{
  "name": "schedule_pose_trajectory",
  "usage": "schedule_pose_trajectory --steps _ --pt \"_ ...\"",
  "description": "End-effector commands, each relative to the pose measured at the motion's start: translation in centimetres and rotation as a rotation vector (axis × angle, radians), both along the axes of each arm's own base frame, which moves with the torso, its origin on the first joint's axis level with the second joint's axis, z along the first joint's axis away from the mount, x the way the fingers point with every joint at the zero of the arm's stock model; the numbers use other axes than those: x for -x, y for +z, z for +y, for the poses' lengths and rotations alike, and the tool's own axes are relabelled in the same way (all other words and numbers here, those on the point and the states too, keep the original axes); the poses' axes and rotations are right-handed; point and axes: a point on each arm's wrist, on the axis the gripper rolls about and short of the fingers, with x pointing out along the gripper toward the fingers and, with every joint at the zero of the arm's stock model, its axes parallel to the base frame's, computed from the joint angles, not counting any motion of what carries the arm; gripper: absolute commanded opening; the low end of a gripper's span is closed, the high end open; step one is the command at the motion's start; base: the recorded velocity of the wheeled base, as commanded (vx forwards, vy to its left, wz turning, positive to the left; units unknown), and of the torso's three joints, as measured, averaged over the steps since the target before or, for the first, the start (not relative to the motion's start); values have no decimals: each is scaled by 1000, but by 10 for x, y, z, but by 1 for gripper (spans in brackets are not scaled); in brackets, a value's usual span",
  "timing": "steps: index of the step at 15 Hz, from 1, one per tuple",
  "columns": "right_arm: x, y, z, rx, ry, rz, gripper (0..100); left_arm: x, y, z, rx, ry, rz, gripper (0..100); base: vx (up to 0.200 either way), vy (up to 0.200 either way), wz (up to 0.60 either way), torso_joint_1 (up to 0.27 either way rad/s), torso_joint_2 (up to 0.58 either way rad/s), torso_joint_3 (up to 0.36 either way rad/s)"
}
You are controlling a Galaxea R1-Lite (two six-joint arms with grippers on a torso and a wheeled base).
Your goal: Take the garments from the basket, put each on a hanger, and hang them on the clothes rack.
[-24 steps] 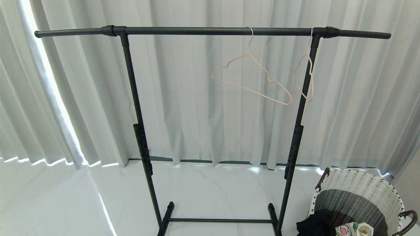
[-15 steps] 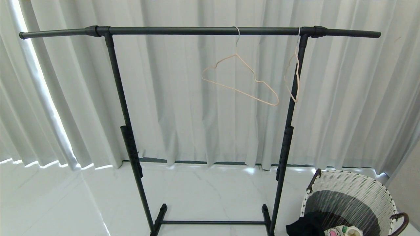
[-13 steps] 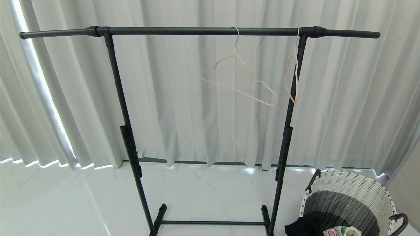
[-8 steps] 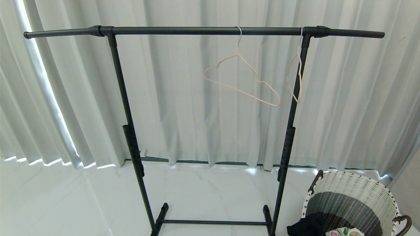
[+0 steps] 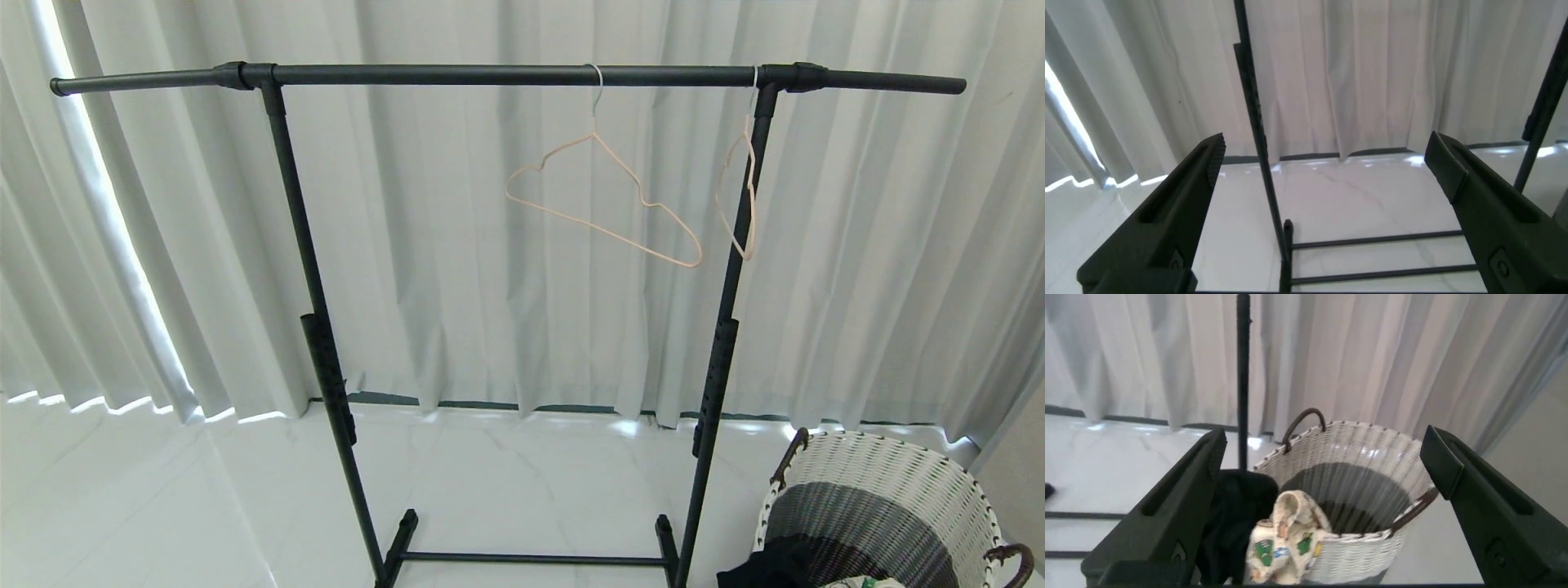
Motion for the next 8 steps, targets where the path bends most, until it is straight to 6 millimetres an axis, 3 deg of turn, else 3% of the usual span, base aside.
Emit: schedule_pose_trajectory --steps 1,3,5,8 --pt "0 2 0 15 7 -13 100 0 0 0 -2 0 -1 100 0 0 0 0 0 0" --pt "5 41 1 -36 91 -46 100 0 0 0 -5 -2 -1 100 0 0 0 0 0 0" --pt "-17 84 1 45 151 115 100 0 0 0 -5 -2 -1 100 0 0 0 0 0 0" --pt "-112 119 11 308 243 531 100 0 0 0 -19 -2 -3 100 0 0 0 0 0 0"
